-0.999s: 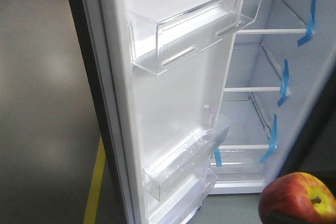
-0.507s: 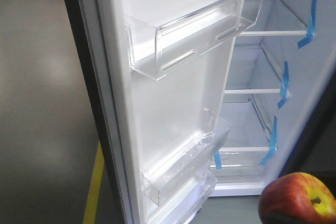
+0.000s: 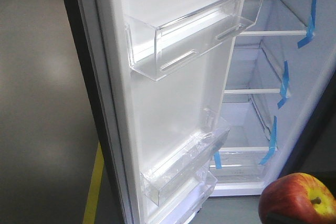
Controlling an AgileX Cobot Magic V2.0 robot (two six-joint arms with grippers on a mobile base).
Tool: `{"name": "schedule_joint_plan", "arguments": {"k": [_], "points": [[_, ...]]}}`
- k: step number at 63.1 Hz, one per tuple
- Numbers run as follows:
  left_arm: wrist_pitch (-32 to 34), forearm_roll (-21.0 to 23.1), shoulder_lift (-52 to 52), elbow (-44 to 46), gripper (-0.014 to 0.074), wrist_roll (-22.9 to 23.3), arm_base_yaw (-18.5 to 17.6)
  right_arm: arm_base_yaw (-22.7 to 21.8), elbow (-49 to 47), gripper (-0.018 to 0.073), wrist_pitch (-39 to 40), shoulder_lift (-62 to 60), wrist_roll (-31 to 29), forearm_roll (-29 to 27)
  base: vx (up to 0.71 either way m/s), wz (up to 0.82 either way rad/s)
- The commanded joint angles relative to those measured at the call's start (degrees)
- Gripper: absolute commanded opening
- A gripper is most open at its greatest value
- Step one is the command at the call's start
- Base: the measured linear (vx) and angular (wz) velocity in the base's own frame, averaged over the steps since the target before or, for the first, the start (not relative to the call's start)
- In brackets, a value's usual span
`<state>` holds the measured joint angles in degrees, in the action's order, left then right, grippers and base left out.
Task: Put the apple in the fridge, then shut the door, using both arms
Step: 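Stop the base in front of the refrigerator door bins, then raise the right gripper with the apple over the upper door bin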
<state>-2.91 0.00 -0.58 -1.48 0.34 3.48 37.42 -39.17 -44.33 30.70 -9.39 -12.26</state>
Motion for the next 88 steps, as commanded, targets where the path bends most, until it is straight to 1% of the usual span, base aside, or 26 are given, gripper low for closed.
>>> {"name": "schedule_joint_plan", "arguments": {"k": [1, 19, 24, 29, 33, 36, 38, 41, 48, 55, 59, 63, 67, 71, 76, 81, 88], "points": [[4.28, 0.00, -0.95, -1.25, -0.0006, 0.42, -0.14, 0.10, -1.62, 0.0361, 4.08, 0.12, -0.45, -0.53, 0.00, 0.00], [4.28, 0.00, -0.95, -1.25, -0.0006, 0.42, -0.14, 0.10, -1.62, 0.0361, 4.88, 0.12, -0.45, -0.53, 0.00, 0.00], [4.28, 0.00, -0.95, -1.25, -0.0006, 0.42, -0.14, -0.30, -1.62, 0.0358, 5.42, 0.64, 0.14, 0.53, 0.00, 0.00], [4.28, 0.00, -0.95, -1.25, -0.0006, 0.42, -0.14, -1.07, -1.68, 0.0358, 6.26, 2.27, 5.06, 4.11, 0.00, 0.00], [4.28, 0.00, -0.95, -1.25, -0.0006, 0.42, -0.14, -2.13, -1.81, 0.0358, 6.31, 4.10, 9.73, 9.57, 0.00, 0.00], [4.28, 0.00, -0.95, -1.25, -0.0006, 0.42, -0.14, -3.23, -1.86, 0.0358, 6.50, 5.92, 15.01, 13.54, 0.00, 0.00], [4.28, 0.00, -0.95, -1.25, -0.0006, 0.42, -0.14, -3.98, -1.86, 0.0358, 6.56, 7.25, 16.98, 15.10, 0.00, 0.00], [4.28, 0.00, -0.95, -1.25, -0.0006, 0.42, -0.14, -5.38, -1.92, 0.0358, 6.62, 9.00, 18.47, 16.54, 0.00, 0.00], [4.28, 0.00, -0.95, -1.25, -0.0006, 0.42, -0.14, -9.10, -1.97, 0.0358, 7.96, 12.53, 17.38, 15.71, 0.00, 0.01], [4.28, 0.00, -0.95, -1.25, -0.0006, 0.42, -0.14, -13.68, -2.88, 0.0358, 9.71, 17.02, 11.56, 10.25, 0.00, 0.00], [4.28, 0.00, -0.95, -1.25, -0.0006, 0.42, -0.14, -17.52, -4.40, 0.0358, 10.14, 19.98, 6.00, 5.77, 0.00, 0.00], [4.28, 0.00, -0.95, -1.25, -0.0006, 0.42, -0.14, -21.45, -6.44, 0.0358, 10.19, 23.06, -0.55, -0.01, 0.00, 0.00], [4.28, 0.00, -0.95, -1.25, -0.0006, 0.42, -0.14, -25.57, -8.98, 0.0358, 9.06, 25.52, -8.92, -7.82, 0.00, 0.00], [4.28, 0.00, -0.95, -1.25, -0.0006, 0.42, -0.14, -28.46, -11.52, 0.0358, 6.77, 26.99, -16.30, -15.76, 0.00, 0.00], [4.28, 0.00, -0.95, -1.25, -0.0006, 0.42, -0.14, -30.86, -15.45, 0.0358, 3.61, 27.89, -23.77, -22.77, 0.00, 0.00], [4.28, 0.00, -0.95, -1.25, -0.0006, 0.42, -0.14, -31.49, -20.07, 0.0358, 1.31, 28.44, -27.69, -27.17, 0.00, 0.00], [4.28, 0.00, -0.95, -1.25, -0.0006, 0.42, -0.14, -31.41, -27.31, 0.0358, -0.55, 29.40, -28.40, -28.06, 0.00, 0.00]]}}
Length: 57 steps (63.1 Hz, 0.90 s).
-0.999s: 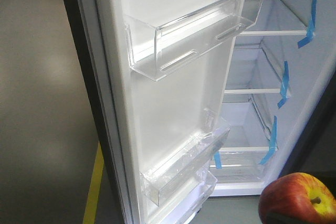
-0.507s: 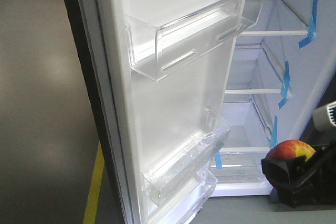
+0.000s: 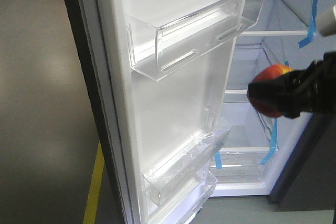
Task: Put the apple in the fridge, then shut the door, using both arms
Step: 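Raise the right gripper with the apple over the upper door bin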
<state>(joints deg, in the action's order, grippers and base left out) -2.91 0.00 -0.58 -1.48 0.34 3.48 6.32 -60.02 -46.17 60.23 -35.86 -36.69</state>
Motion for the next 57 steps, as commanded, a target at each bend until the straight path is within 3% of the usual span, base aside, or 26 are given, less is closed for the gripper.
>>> {"name": "schedule_joint_plan", "arguments": {"k": [1, 40, 57], "points": [[4.28, 0.00, -0.95, -1.25, -0.0006, 0.42, -0.14, -0.31, -7.85, 0.0358, 1.00, 0.08, -1.93, -3.63, 0.00, 0.00], [4.28, 0.00, -0.95, -1.25, -0.0006, 0.42, -0.14, -0.31, -38.25, 0.0358, -3.00, 17.63, -3.30, -7.44, 0.00, 0.00], [4.28, 0.00, -0.95, -1.25, -0.0006, 0.42, -0.14, 3.60, -47.46, 0.0359, -2.95, 26.44, -2.06, -3.69, 0.00, 0.00]]}}
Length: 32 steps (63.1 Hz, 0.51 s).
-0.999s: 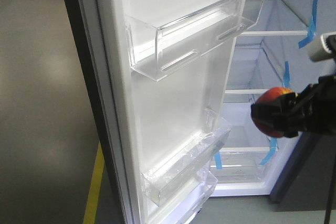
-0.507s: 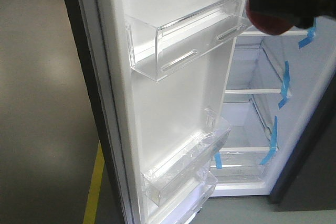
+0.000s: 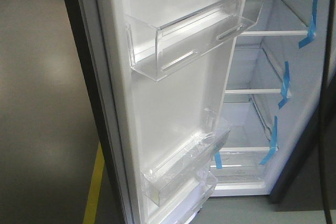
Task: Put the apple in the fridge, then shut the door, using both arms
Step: 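Raise the right gripper with the apple over the upper door bin, then lower the apple into the upper door bin and open the right gripper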
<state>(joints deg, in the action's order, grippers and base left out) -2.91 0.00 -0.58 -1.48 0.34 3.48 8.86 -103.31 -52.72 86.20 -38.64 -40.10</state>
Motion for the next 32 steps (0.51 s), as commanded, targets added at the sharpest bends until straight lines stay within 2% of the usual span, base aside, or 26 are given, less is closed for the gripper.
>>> {"name": "schedule_joint_plan", "arguments": {"k": [1, 7, 23, 32], "points": [[4.28, 0.00, -0.95, -1.25, -0.0006, 0.42, -0.14, 1.18, -4.55, 0.0359, 3.70, 0.88, 1.17, 0.14, 0.00, 0.00], [4.28, 0.00, -0.95, -1.25, -0.0006, 0.42, -0.14, 1.51, -6.41, 0.0359, 4.27, 3.26, 1.92, 2.08, 0.00, 0.00], [4.28, 0.00, -0.95, -1.25, -0.0006, 0.42, -0.14, 1.51, -7.27, 0.0375, 5.88, 7.44, 1.93, 2.20, 0.00, 0.00], [4.28, 0.00, -0.95, -1.25, -0.0006, 0.42, -0.14, 1.51, -7.27, 0.0435, 5.73, 8.20, 1.93, 2.19, 0.00, 0.00]]}}
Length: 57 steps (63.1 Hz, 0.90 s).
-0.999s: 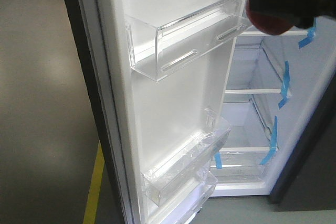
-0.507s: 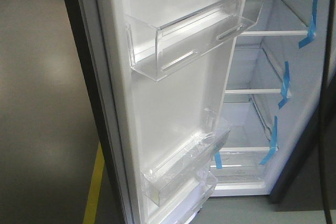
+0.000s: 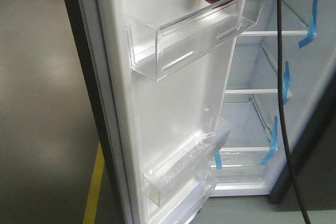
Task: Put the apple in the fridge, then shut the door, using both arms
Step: 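Lower the apple into the upper door bin and open the right gripper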
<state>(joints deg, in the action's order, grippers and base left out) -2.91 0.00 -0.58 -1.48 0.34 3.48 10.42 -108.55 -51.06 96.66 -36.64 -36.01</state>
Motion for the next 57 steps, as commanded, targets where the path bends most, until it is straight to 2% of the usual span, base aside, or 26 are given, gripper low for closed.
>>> {"name": "schedule_joint_plan", "arguments": {"k": [1, 12, 20, 33, 45, 57], "points": [[4.28, 0.00, -0.95, -1.25, -0.0006, 0.42, -0.14, -0.04, -2.03, 0.0445, 3.96, -2.26, -0.01, -1.91, 0.00, 0.00], [4.28, 0.00, -0.95, -1.25, -0.0006, 0.42, -0.14, -0.04, -2.03, 0.0562, 3.26, -2.26, 1.32, -1.97, 0.00, 0.00], [4.28, 0.00, -0.95, -1.25, -0.0006, 0.42, -0.14, -0.10, -2.03, 0.0605, 2.94, -2.26, 2.13, -1.97, 0.00, 0.00], [4.28, 0.00, -0.95, -1.25, -0.0006, 0.42, -0.14, -0.10, -2.03, 0.0587, 1.47, -3.76, 4.16, -2.11, 0.00, 0.00], [4.28, 0.00, -0.95, -1.25, -0.0006, 0.42, -0.14, -0.10, -0.69, 0.0566, -0.98, -10.62, 6.76, -2.13, 0.00, 0.00], [4.28, 0.00, -0.95, -1.25, -0.0006, 0.42, -0.14, -0.04, 11.51, 0.0547, -0.46, -21.53, 5.39, -2.11, 0.00, 0.00]]}}
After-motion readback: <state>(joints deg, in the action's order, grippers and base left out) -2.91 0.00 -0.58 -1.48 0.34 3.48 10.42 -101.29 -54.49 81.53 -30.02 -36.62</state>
